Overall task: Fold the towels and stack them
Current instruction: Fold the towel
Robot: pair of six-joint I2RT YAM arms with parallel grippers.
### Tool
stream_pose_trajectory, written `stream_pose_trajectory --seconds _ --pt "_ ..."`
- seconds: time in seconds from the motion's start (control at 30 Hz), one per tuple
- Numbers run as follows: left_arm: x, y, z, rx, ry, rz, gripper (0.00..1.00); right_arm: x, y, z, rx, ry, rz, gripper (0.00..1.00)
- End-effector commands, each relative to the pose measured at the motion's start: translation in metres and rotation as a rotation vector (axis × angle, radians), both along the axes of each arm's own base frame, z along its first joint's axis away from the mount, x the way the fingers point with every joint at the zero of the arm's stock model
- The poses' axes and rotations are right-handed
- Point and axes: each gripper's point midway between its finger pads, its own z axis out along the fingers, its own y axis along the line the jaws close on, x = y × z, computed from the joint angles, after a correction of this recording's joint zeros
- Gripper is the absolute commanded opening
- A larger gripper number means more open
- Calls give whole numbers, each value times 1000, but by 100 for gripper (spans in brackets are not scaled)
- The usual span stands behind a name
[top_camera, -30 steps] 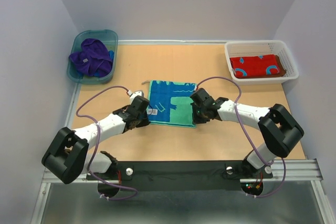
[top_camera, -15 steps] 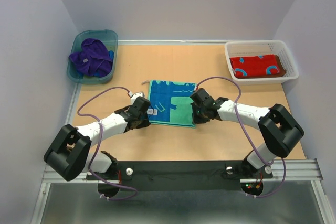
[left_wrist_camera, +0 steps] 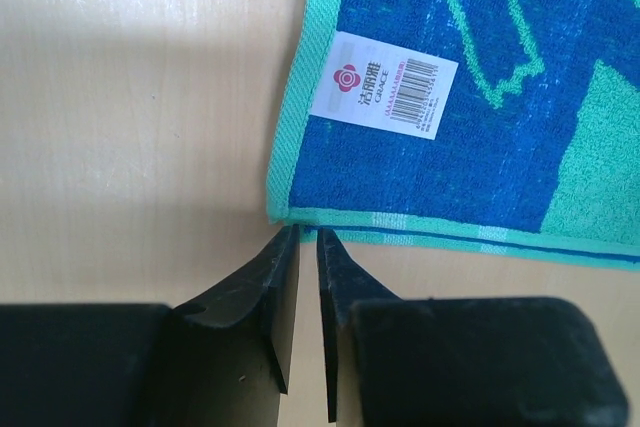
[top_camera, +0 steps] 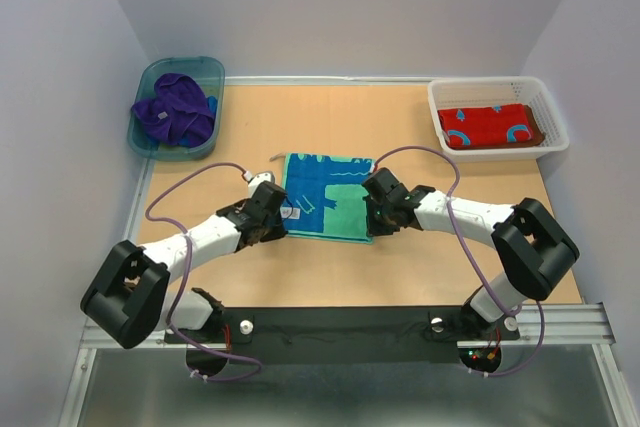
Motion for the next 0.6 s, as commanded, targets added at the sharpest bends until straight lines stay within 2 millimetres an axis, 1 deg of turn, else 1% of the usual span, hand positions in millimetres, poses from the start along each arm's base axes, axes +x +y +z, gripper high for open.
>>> stream_pose_trajectory --seconds 0.0,0.17,0.33,0.47,0.57 --pt "6 -4 3 9 -4 2 25 3 2 10 11 -40 0 1" --pt "0 -1 -4 19 18 -5 24 4 1 12 12 -50 -3 1" --pt "-3 5 -11 52 35 -2 20 3 1 10 9 -42 0 0" --pt "-6 8 -15 81 57 -2 12 5 1 17 18 -62 -2 1" --pt "-7 13 -17 103 66 3 10 7 2 26 29 -87 2 0"
